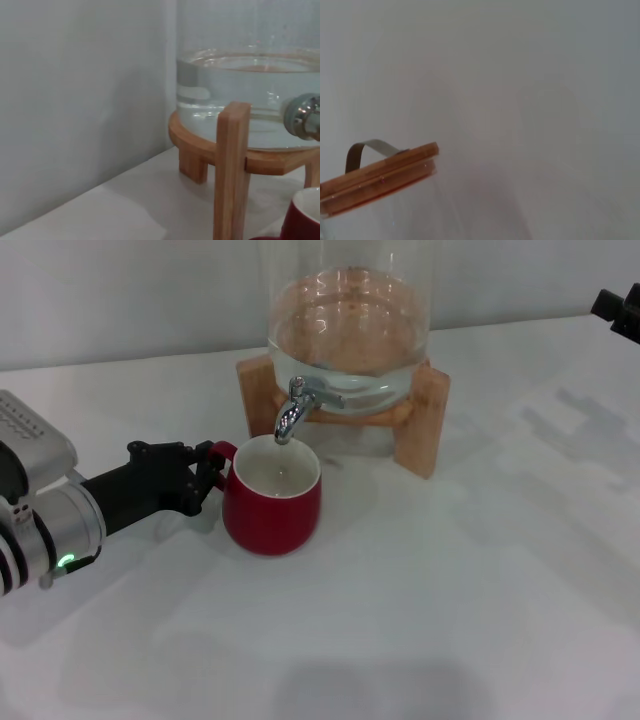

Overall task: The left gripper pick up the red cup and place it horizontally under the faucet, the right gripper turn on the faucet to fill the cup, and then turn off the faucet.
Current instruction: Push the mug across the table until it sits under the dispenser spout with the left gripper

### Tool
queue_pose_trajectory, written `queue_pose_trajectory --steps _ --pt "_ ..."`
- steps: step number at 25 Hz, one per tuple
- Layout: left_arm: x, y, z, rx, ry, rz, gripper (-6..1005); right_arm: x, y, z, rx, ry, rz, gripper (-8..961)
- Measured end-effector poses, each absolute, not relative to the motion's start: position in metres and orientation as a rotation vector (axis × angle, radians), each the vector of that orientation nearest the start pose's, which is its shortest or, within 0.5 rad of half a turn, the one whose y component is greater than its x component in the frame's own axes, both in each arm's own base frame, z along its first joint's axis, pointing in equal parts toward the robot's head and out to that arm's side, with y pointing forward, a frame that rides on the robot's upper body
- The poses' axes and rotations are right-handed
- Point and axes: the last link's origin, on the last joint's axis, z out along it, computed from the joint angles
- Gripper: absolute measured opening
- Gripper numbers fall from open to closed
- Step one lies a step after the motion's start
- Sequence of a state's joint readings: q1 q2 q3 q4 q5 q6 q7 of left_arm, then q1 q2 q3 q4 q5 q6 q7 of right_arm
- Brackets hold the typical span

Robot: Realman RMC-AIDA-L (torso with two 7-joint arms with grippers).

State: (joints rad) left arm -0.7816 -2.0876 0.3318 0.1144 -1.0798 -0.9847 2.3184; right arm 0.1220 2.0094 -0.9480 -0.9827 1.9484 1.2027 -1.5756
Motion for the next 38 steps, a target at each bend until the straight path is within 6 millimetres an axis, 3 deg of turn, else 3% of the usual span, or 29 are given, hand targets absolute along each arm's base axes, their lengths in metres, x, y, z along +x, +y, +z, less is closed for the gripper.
queue_pose_trajectory --steps 38 --pt "-0.2545 0.3842 -0.0865 -2.448 -0.375 -0.441 107 0.3058 0.3135 0.1248 -1.918 0.785 1.044 723"
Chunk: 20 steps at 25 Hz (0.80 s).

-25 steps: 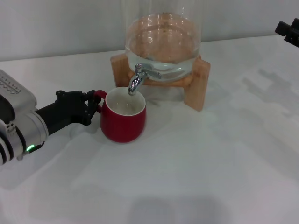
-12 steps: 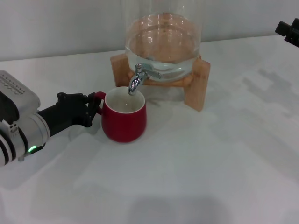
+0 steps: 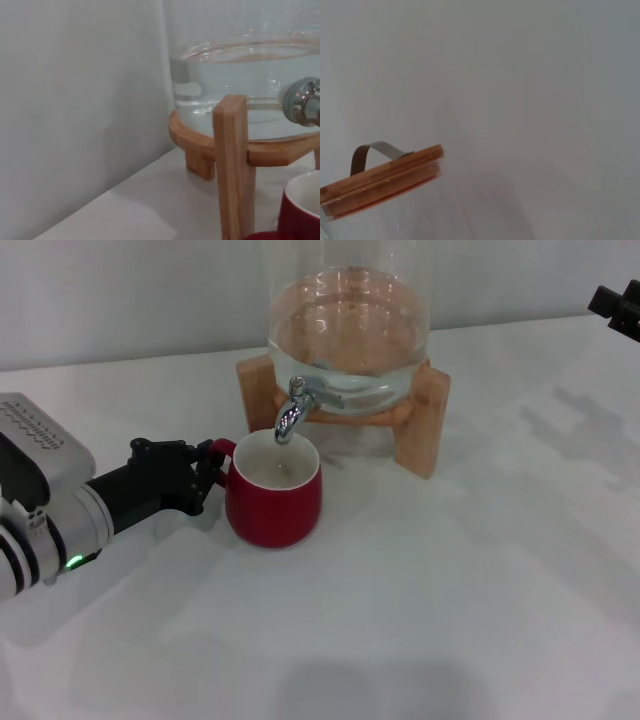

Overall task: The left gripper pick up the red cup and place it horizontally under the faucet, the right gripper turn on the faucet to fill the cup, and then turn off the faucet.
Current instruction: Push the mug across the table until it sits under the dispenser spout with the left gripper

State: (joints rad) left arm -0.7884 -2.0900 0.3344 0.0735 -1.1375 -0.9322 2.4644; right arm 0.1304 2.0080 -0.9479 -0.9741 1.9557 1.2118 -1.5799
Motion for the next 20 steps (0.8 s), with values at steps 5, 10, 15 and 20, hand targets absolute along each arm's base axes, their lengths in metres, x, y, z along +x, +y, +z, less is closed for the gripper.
queue_pose_trajectory --steps 5,10,15,20 --pt "-0.2545 0.385 -0.0864 -2.446 -0.376 -0.437 105 0.3059 0.3135 0.1248 -1.918 0.786 1.044 723" --pt "-0.2549 0.3859 -0.0856 -2.436 -0.392 -0.441 104 0.3057 0.3137 0.1247 -1.917 0.786 1.046 723" --pt "-0.2553 0.386 -0.0853 -2.431 -0.416 -0.449 135 0.3051 0.3145 0.1248 -1.917 0.784 1.047 723" --pt "-0.2556 0.3859 -0.0852 -2.429 -0.42 -0.45 166 0.3052 0.3147 0.125 -1.916 0.784 1.047 723"
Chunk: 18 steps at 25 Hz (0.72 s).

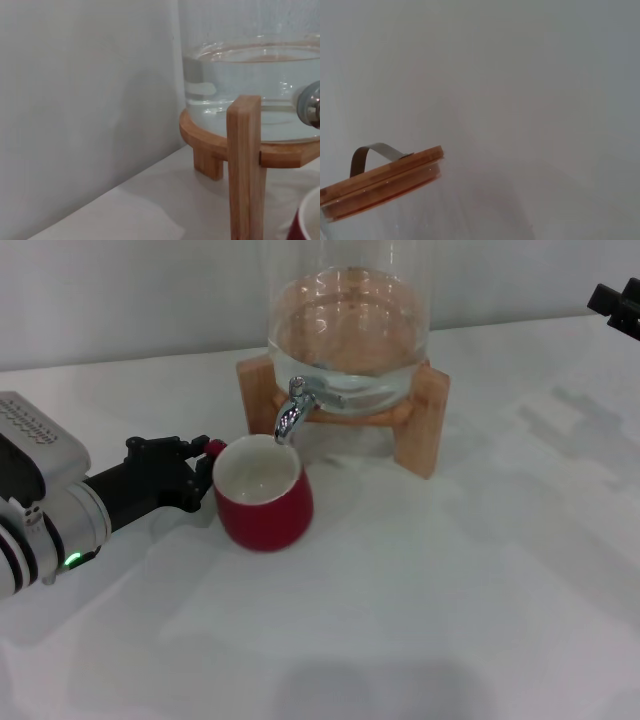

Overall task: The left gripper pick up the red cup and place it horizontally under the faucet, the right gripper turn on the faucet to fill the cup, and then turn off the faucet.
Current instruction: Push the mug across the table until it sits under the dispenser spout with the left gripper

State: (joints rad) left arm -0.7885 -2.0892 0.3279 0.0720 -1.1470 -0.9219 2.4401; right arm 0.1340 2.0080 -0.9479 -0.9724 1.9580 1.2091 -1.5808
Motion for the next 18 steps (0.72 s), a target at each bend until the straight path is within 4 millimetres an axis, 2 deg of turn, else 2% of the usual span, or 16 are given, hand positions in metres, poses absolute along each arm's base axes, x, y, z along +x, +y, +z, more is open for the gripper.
queue_pose_trajectory --steps 12,18 --pt "-0.2572 0.3851 -0.0833 -2.409 -0.442 -0.473 235 0.3058 0.3149 0.1255 -1.911 0.785 1.044 723" --pt "-0.2583 0.3791 -0.0886 -2.427 -0.454 -0.475 235 0.3066 0.3151 0.1276 -1.904 0.783 1.044 723"
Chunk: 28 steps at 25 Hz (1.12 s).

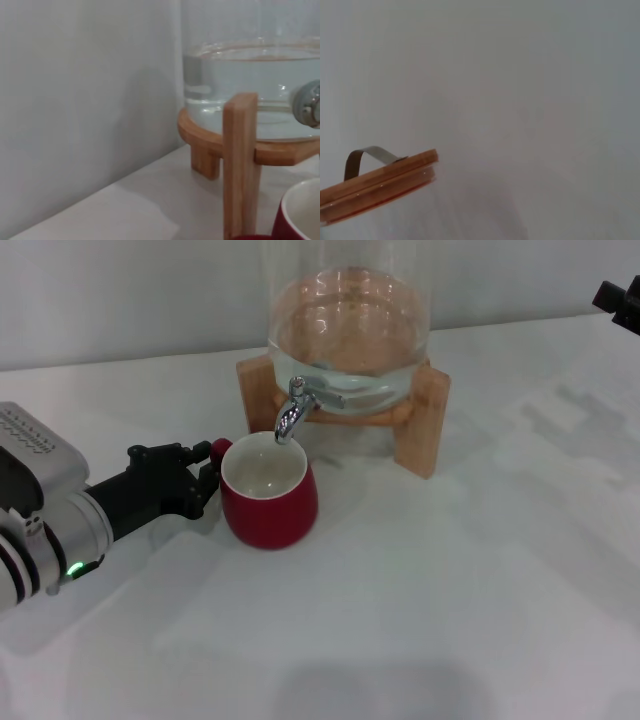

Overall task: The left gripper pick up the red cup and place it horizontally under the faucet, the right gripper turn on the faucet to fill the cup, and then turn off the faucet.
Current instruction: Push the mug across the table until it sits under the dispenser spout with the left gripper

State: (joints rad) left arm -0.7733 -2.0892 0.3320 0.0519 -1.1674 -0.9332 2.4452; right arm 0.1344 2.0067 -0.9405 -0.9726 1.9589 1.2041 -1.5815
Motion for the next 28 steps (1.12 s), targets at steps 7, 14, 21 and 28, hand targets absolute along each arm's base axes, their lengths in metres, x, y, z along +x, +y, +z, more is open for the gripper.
queue_pose_trajectory --steps 7,14,21,28 --pt "-0.265 0.373 -0.09 -2.425 -0.476 -0.473 236 0.306 0.316 0.129 -1.903 0.779 1.045 722" --pt "-0.269 0.365 -0.087 -2.417 -0.492 -0.522 236 0.306 0.316 0.128 -1.904 0.779 1.045 722" --pt "-0.275 0.354 -0.084 -2.41 -0.509 -0.575 235 0.306 0.316 0.128 -1.903 0.781 1.046 722" --pt "-0.283 0.339 -0.078 -2.412 -0.506 -0.631 236 0.306 0.316 0.128 -1.903 0.784 1.049 722"
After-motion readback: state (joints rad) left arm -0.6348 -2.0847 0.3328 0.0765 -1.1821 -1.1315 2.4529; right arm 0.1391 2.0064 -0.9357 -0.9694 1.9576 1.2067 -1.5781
